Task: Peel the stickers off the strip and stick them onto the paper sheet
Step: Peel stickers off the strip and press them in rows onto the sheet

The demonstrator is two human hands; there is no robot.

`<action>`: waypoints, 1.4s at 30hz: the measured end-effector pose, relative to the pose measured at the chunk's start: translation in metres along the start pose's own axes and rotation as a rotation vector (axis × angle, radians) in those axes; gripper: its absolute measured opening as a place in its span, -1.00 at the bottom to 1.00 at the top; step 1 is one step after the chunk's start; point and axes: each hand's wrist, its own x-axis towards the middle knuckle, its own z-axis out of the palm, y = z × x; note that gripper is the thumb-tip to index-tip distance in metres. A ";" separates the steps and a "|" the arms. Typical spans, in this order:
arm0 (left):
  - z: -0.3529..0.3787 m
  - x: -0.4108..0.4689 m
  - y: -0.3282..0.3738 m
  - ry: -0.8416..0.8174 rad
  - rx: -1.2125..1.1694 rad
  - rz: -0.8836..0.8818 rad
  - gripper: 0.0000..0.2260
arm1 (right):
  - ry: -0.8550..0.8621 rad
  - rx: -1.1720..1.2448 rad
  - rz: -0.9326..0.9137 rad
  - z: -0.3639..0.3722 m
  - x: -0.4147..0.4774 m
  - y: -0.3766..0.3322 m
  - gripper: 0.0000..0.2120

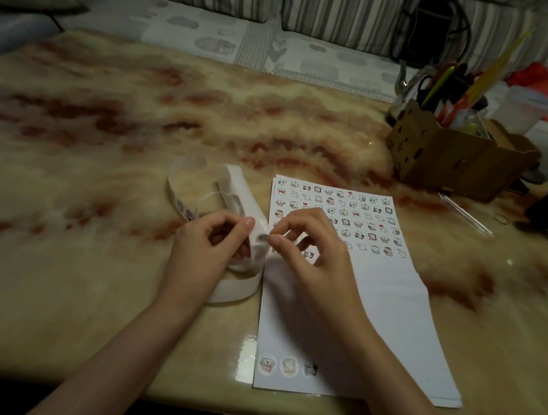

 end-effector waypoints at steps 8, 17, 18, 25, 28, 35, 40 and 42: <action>0.001 0.000 -0.001 -0.009 0.016 -0.011 -0.84 | 0.110 0.090 0.386 -0.052 0.023 0.014 -0.89; 0.001 0.002 -0.004 -0.017 0.008 -0.023 -0.84 | 0.011 -0.069 0.578 -0.066 0.021 0.029 -0.86; 0.001 0.002 -0.005 -0.018 0.007 -0.023 -0.84 | 0.005 -0.079 0.578 -0.065 0.021 0.029 -0.87; 0.001 0.001 -0.005 -0.025 -0.005 -0.033 -0.84 | -0.007 -0.101 0.582 -0.061 0.020 0.028 -0.89; 0.001 0.002 -0.006 -0.021 -0.002 -0.036 -0.85 | -0.008 -0.110 0.574 -0.060 0.019 0.028 -0.89; 0.001 0.001 -0.005 -0.021 0.003 -0.037 -0.86 | 0.006 -0.139 0.553 -0.058 0.019 0.034 -0.88; 0.001 0.001 -0.004 -0.017 0.010 -0.034 -0.85 | 0.007 -0.181 0.541 -0.056 0.019 0.037 -0.90; 0.001 0.001 -0.005 -0.015 0.007 -0.035 -0.85 | 0.013 -0.203 0.539 -0.055 0.018 0.039 -0.90</action>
